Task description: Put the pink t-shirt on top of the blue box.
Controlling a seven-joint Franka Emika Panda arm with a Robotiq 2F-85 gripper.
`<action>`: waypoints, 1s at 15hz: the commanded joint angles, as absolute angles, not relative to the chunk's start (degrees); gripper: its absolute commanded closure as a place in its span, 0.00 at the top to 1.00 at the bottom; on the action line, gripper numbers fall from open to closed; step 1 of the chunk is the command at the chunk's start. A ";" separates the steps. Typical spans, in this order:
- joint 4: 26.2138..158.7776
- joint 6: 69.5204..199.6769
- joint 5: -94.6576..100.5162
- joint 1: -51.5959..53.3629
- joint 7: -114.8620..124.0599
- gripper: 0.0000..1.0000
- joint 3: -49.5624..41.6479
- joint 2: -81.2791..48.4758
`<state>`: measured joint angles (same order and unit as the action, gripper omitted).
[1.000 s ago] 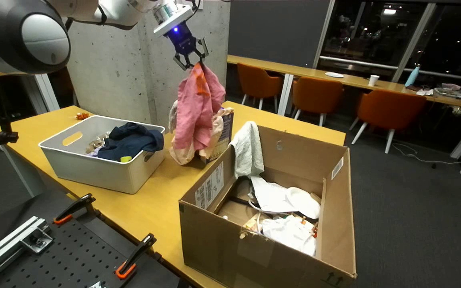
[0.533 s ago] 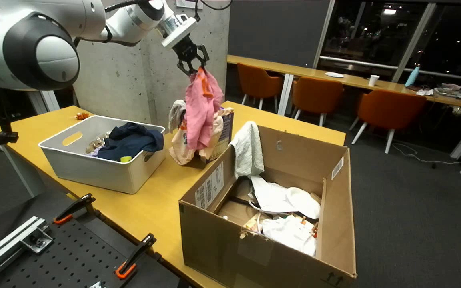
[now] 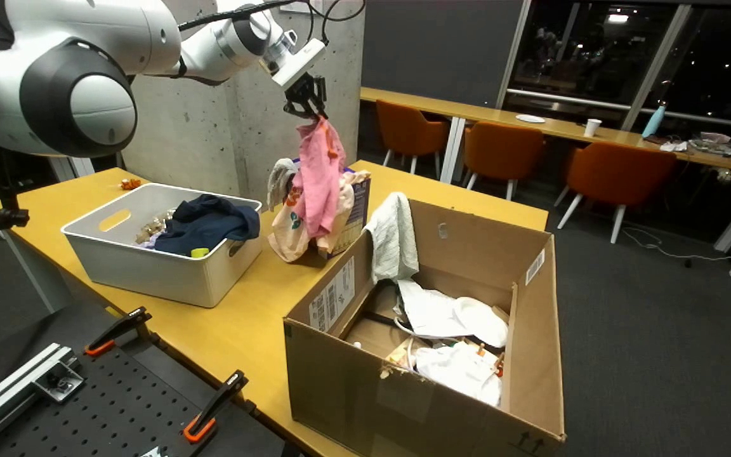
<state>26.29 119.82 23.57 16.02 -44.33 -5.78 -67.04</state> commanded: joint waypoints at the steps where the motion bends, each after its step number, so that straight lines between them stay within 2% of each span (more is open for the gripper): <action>1: 24.49 120.50 20.47 15.12 -49.31 0.53 -4.46 -68.30; 6: 27.67 110.11 20.08 16.97 -44.39 0.89 -6.22 -64.24; 8: 28.03 103.02 19.45 17.47 -41.13 0.99 -5.91 -62.73; 15: 27.28 81.29 15.40 18.42 -33.51 1.00 -3.12 -60.91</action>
